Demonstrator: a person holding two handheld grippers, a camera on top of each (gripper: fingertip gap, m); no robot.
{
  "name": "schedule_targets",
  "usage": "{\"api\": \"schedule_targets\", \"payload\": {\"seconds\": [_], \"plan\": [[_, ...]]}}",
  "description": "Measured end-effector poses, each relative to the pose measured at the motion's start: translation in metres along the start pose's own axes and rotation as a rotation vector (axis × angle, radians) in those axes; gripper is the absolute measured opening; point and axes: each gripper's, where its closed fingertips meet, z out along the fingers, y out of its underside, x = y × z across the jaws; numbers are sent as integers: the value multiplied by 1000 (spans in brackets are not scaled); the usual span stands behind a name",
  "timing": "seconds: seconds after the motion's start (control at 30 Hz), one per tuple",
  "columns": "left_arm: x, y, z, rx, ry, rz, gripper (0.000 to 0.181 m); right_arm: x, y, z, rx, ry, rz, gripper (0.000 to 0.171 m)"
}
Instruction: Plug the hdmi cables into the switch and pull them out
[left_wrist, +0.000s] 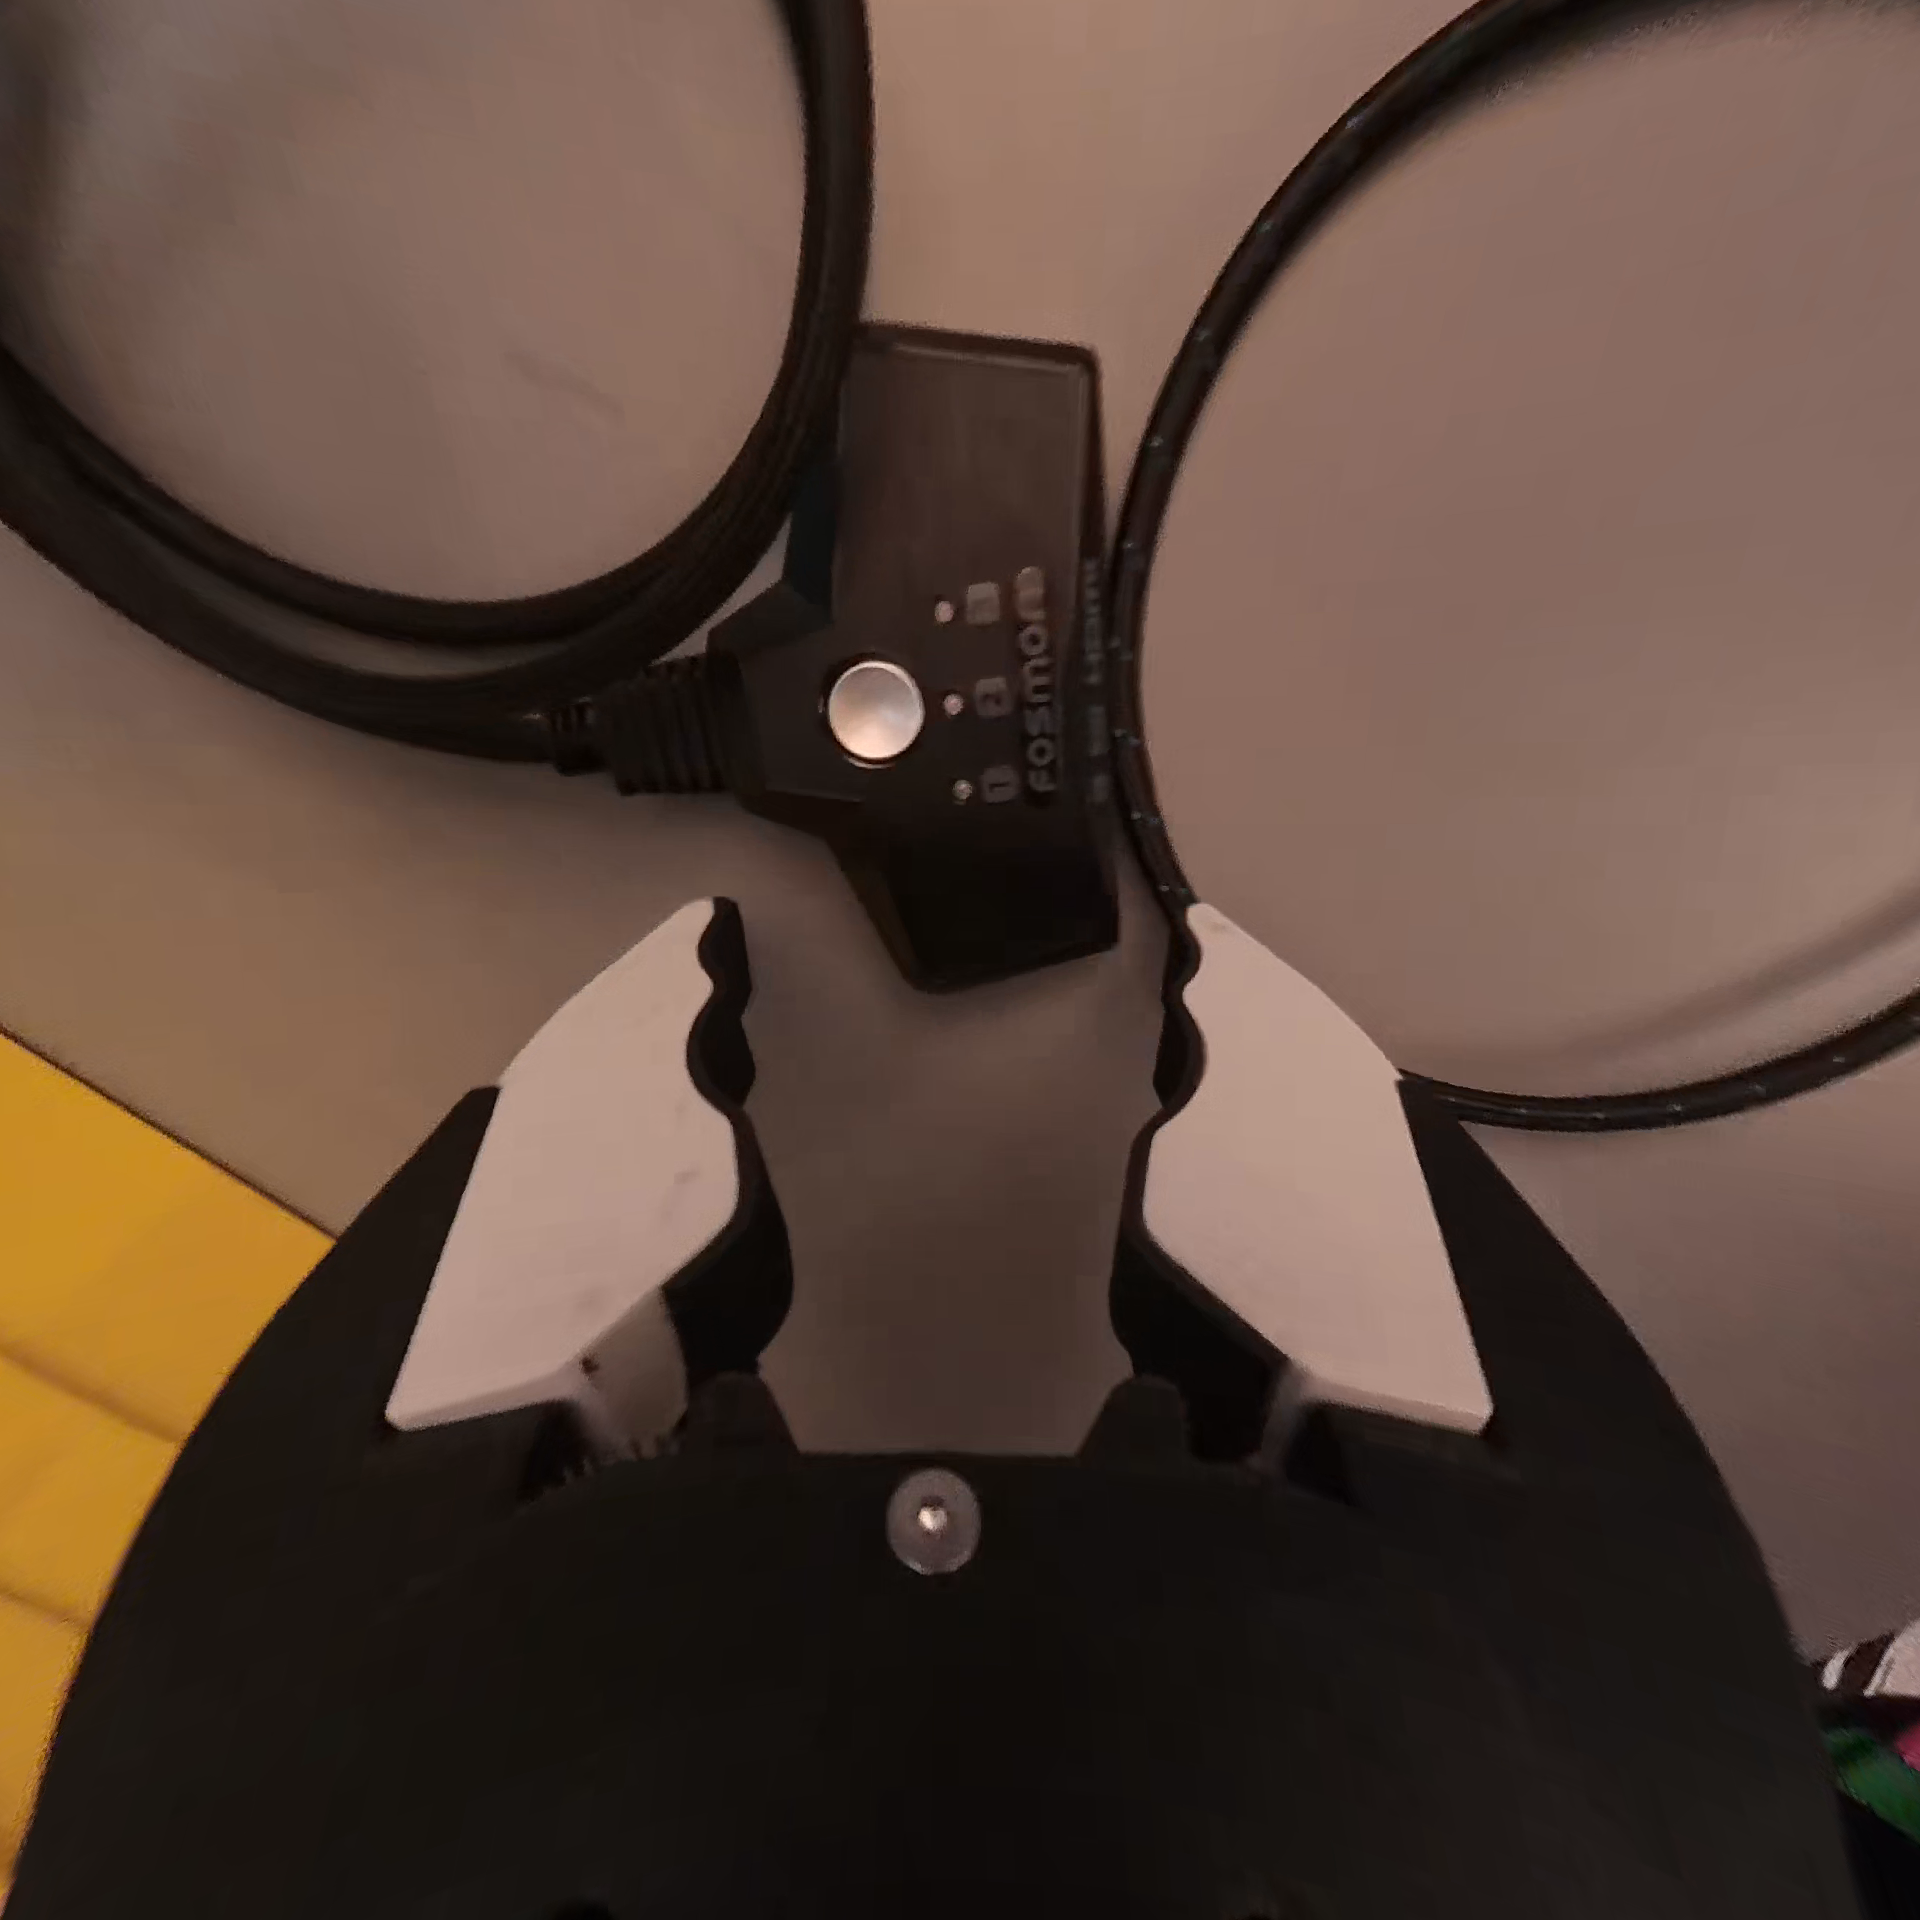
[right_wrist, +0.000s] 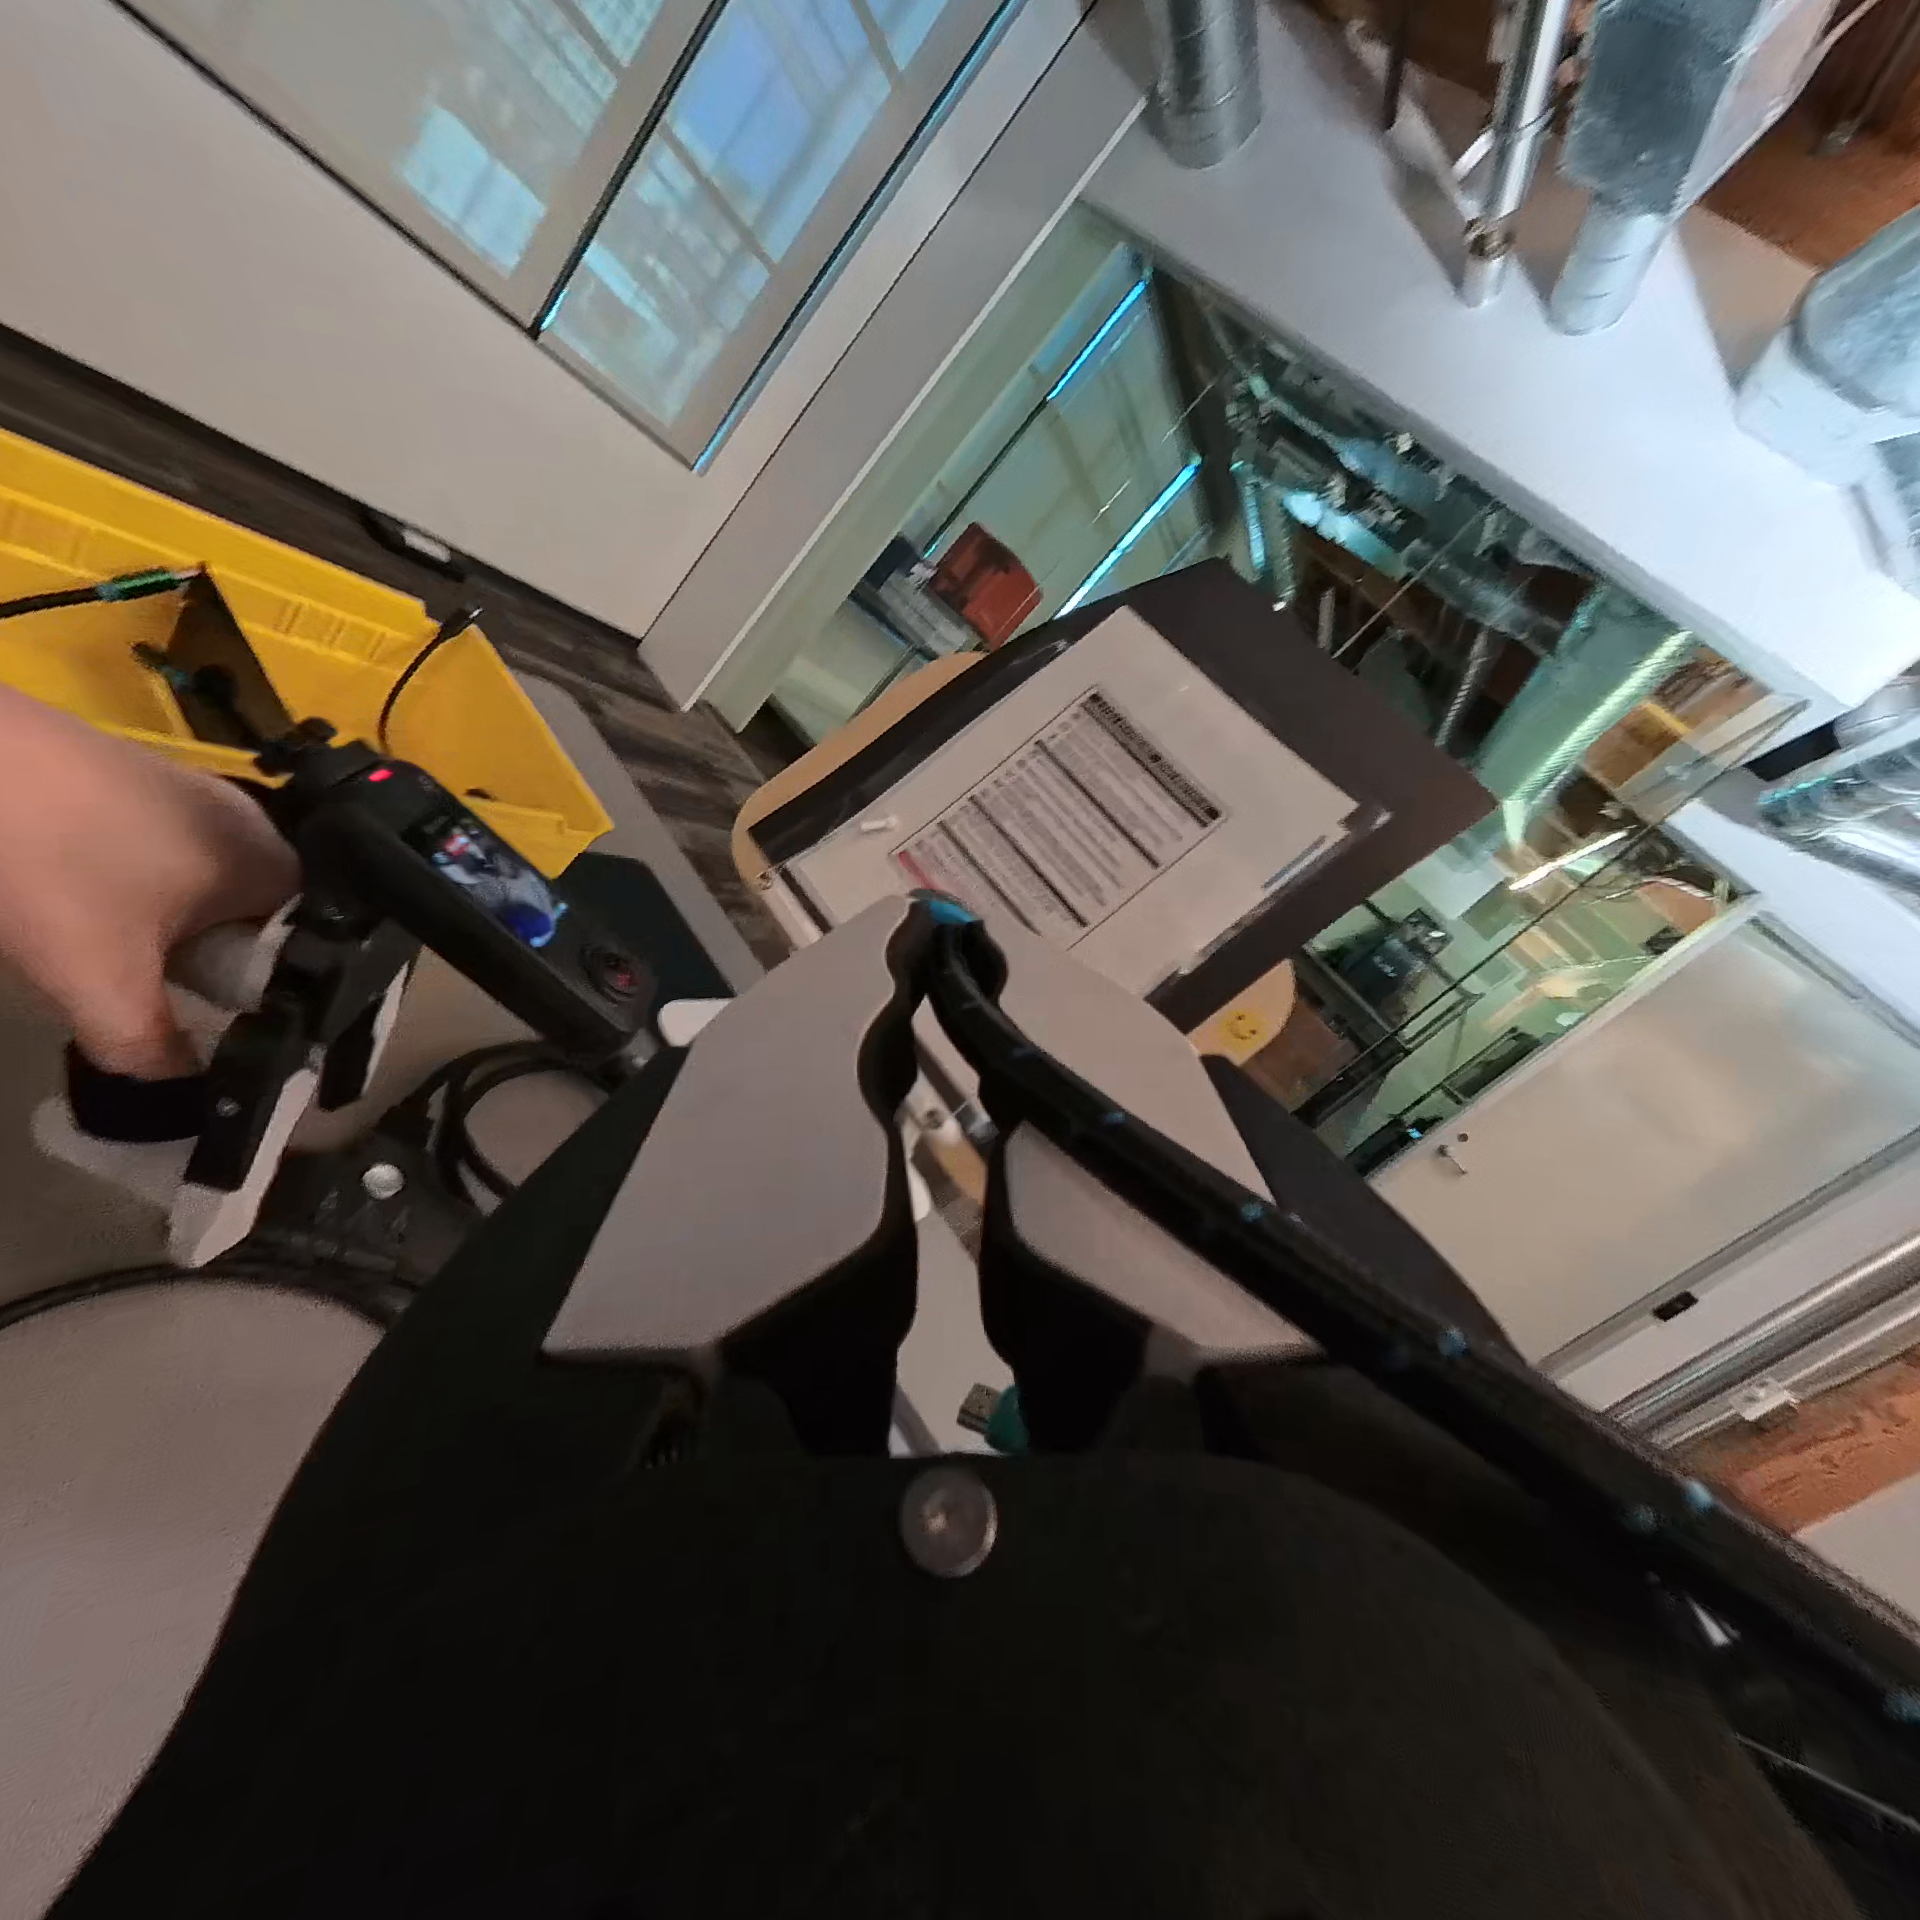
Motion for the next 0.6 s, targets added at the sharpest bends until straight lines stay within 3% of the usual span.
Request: {"api": "schedule_targets", "payload": {"seconds": [0.07, 0.13, 0.17, 0.4, 0.6], "plan": [[-5, 6, 8, -42, -23, -19, 74, -9, 8, 4, -50, -68, 15, 7], [-2, 5, 11, -37, 22, -40, 49, -19, 14, 6, -77, -146, 29, 7], [-3, 6, 10, -40, 14, -34, 46, -24, 16, 6, -77, -183, 40, 7], [-2, 9, 8, -39, 48, -32, 46, -38, 13, 0, 23, -330, 86, 7], [7, 28, 4, -143, 68, -39, 45, -47, 6, -8, 127, -415, 96, 7]]}}
